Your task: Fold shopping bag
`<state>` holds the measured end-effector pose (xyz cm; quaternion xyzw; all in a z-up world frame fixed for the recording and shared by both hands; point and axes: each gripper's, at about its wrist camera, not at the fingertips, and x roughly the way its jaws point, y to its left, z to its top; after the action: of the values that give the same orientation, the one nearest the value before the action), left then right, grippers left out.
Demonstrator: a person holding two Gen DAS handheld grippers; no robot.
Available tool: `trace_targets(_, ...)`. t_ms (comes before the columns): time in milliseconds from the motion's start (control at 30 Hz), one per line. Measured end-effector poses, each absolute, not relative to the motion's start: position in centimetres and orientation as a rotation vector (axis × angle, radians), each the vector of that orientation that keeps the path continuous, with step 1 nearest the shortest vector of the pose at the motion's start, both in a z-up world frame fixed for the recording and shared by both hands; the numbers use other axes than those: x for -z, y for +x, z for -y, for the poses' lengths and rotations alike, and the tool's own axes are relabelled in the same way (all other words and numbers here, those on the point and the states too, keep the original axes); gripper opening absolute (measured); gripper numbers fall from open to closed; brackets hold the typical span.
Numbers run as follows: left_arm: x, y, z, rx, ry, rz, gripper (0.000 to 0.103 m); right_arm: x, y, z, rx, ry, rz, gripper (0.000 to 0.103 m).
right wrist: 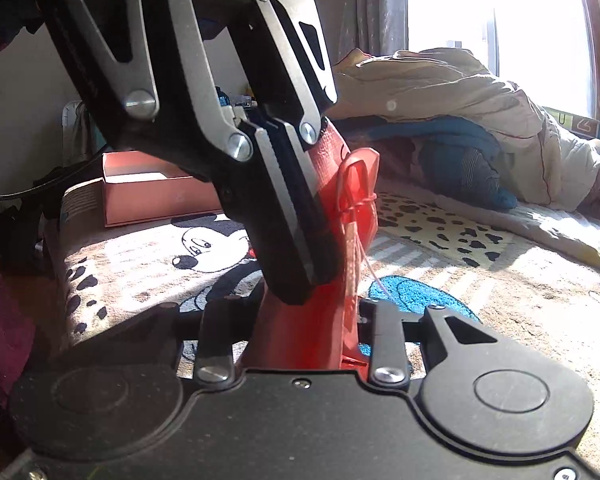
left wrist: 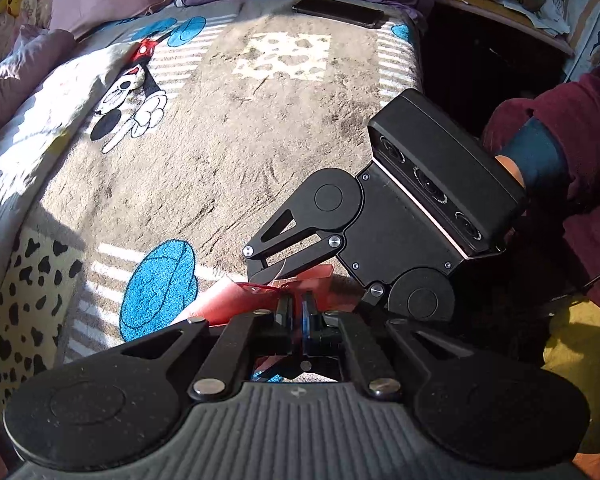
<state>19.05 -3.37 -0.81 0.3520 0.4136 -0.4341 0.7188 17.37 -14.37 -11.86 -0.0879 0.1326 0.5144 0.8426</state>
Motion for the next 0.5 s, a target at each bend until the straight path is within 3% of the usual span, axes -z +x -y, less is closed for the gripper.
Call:
trace_targets(433,8.3,10.2,5.3,0.838,1.411,-0.232,0.003,12.3,17.6,16.6,-1.058,-0.108,-0.335,0.036)
trace_targets(500,7.5,10.7,5.1,0.871,1.324,-0.278,0.003,12.3,17.7,16.7,-1.061,-0.101,-0.337,0.036)
